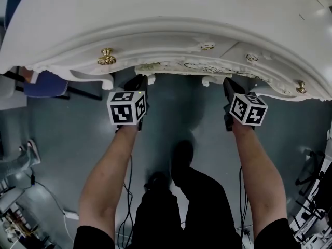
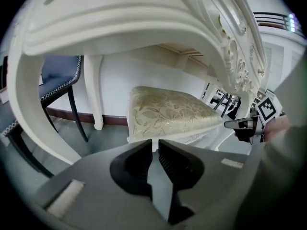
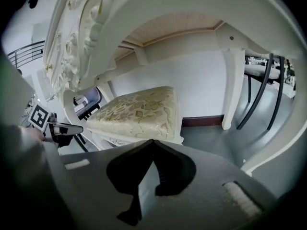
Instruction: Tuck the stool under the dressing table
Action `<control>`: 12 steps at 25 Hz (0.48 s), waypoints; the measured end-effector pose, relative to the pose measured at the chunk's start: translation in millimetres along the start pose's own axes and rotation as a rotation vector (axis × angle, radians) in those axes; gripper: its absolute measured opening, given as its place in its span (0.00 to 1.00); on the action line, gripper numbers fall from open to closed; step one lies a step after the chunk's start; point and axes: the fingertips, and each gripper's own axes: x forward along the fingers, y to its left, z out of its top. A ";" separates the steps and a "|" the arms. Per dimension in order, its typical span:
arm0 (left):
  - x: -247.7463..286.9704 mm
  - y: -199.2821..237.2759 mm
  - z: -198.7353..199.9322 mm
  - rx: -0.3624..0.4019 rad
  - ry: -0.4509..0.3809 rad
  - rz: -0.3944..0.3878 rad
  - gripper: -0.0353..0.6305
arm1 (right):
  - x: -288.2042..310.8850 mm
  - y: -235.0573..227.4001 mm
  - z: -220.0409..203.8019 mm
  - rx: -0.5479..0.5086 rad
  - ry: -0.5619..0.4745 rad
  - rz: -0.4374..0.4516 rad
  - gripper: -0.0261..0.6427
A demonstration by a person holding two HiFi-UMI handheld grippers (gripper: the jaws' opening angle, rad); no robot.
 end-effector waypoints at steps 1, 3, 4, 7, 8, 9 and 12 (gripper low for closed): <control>-4.8 -0.1 -0.6 -0.002 0.005 0.003 0.14 | -5.4 1.6 -2.2 0.006 0.003 0.002 0.04; -13.6 -1.5 -1.0 -0.002 0.019 0.006 0.13 | -14.8 5.5 -8.6 -0.012 0.028 0.006 0.04; -17.0 -3.3 -1.2 0.001 0.026 0.005 0.13 | -18.1 7.4 -12.2 -0.030 0.045 0.009 0.04; -19.3 -8.1 0.4 0.024 0.038 0.001 0.13 | -18.6 8.1 -14.0 -0.066 0.068 0.011 0.04; -17.7 -7.1 -0.7 0.023 0.040 0.006 0.13 | -16.0 7.2 -11.6 -0.059 0.062 0.011 0.04; -15.0 -4.7 -3.5 0.017 0.044 0.015 0.13 | -12.7 6.4 -9.5 -0.042 0.054 0.012 0.05; -1.6 3.9 -11.1 0.003 0.058 0.050 0.17 | -1.7 2.8 -7.8 0.001 0.036 0.016 0.10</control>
